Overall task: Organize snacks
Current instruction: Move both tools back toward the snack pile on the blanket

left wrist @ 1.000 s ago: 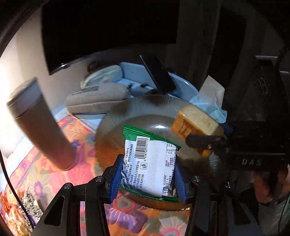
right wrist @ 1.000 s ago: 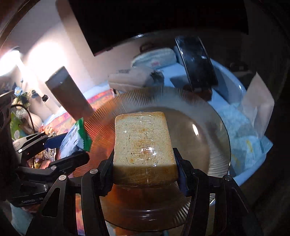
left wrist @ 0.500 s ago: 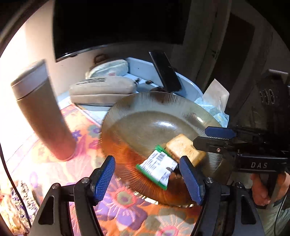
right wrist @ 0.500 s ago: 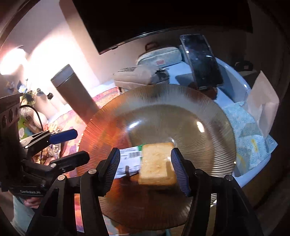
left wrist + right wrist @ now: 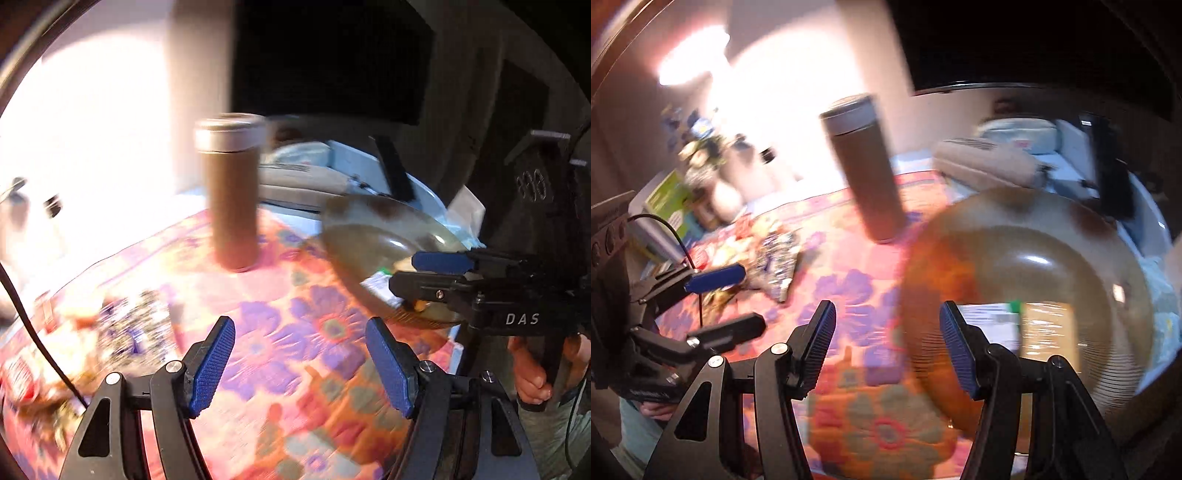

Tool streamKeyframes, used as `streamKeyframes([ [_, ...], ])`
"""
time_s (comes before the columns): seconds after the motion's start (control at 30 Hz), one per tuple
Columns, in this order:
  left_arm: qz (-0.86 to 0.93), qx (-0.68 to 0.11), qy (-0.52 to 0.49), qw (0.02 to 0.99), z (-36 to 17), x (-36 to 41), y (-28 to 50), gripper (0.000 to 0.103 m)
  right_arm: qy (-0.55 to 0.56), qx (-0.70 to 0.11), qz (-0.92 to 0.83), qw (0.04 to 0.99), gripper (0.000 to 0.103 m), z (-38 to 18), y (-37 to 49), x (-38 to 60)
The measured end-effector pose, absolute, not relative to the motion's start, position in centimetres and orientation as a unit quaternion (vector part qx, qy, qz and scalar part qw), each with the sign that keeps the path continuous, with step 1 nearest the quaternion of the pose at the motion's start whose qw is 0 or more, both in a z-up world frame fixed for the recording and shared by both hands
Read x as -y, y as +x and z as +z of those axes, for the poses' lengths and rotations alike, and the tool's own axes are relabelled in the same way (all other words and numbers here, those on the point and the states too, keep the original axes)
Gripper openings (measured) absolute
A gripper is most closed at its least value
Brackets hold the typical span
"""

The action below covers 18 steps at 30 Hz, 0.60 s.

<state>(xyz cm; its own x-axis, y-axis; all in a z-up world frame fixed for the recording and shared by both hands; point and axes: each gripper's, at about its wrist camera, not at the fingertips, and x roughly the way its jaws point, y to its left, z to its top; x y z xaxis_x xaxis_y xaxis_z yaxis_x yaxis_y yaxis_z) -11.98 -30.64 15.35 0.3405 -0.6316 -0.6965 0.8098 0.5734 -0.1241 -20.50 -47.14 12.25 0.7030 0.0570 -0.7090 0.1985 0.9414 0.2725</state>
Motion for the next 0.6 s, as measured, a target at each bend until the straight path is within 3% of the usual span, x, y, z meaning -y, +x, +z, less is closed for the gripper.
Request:
streamKeyframes([
  [0.6,-0.225,-0.386,-0.040,0.894,12.5,3.3,-4.1,0.071,0.081,-0.447,0.163,0.876,0.058,9.3,-10.2,28.8],
])
